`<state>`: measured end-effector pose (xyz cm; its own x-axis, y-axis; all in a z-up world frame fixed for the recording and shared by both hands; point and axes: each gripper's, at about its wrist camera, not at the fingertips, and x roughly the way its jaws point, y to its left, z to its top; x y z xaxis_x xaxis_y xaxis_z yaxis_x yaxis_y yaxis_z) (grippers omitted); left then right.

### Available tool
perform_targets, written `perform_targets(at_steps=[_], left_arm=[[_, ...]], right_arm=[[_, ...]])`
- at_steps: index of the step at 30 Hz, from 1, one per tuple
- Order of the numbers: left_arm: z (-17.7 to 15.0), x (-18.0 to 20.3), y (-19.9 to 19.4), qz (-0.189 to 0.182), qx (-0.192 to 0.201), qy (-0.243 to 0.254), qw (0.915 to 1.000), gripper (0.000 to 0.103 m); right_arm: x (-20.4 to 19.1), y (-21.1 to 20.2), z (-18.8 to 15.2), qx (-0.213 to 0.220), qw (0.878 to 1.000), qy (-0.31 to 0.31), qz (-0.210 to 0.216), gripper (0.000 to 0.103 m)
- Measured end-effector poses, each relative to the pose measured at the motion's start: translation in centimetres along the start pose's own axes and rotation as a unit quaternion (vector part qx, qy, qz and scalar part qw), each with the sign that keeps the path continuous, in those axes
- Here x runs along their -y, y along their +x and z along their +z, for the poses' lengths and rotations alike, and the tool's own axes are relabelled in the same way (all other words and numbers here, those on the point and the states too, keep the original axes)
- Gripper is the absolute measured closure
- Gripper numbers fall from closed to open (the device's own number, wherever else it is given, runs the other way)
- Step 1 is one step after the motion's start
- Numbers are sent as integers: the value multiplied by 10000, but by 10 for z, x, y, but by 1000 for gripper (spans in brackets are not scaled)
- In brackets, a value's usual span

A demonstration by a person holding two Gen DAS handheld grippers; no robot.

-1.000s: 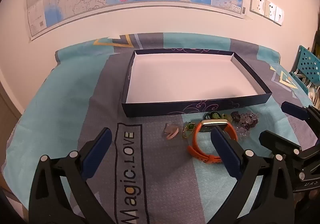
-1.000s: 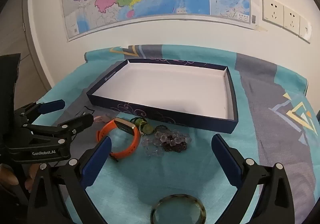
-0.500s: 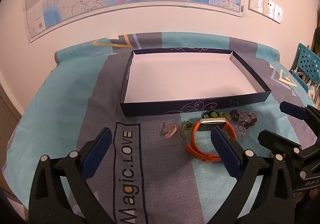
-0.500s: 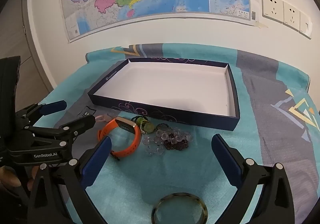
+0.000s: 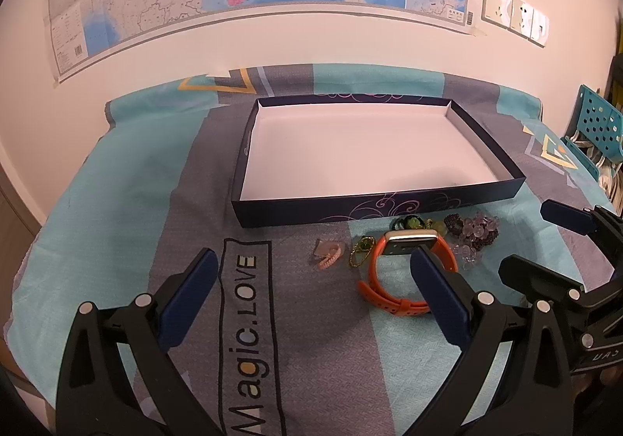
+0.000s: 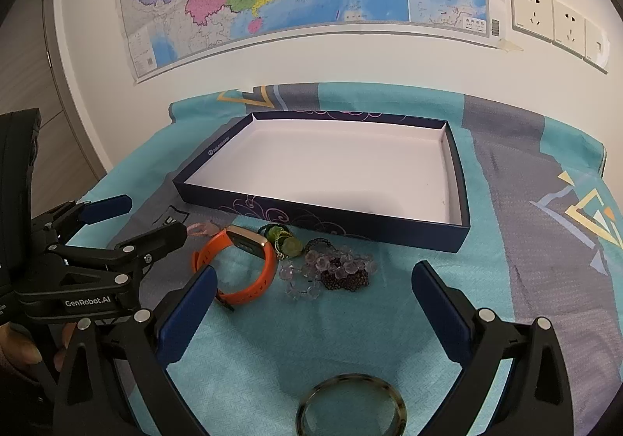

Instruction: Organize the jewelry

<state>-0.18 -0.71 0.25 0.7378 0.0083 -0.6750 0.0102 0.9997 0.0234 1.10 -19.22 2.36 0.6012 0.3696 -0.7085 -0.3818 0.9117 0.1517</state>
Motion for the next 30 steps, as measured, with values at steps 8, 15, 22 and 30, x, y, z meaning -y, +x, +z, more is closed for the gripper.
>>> perform_targets(at_steps=[8, 15, 22, 30], left_arm=[[0, 0, 0, -9, -3, 2, 10000, 6], [0, 0, 1, -11, -4, 4, 10000, 6], [1, 0, 1, -18, -2, 14, 10000, 6], [1, 2, 1, -16, -2, 22, 10000, 6]], right_arm=[[-2, -1, 1, -8, 10000, 7, 9, 6], [-3, -2, 2, -12, 10000, 8, 11, 6], [-3, -1, 2, -11, 10000, 13, 13, 6], [-4, -3, 1, -6, 10000, 29, 15, 6]])
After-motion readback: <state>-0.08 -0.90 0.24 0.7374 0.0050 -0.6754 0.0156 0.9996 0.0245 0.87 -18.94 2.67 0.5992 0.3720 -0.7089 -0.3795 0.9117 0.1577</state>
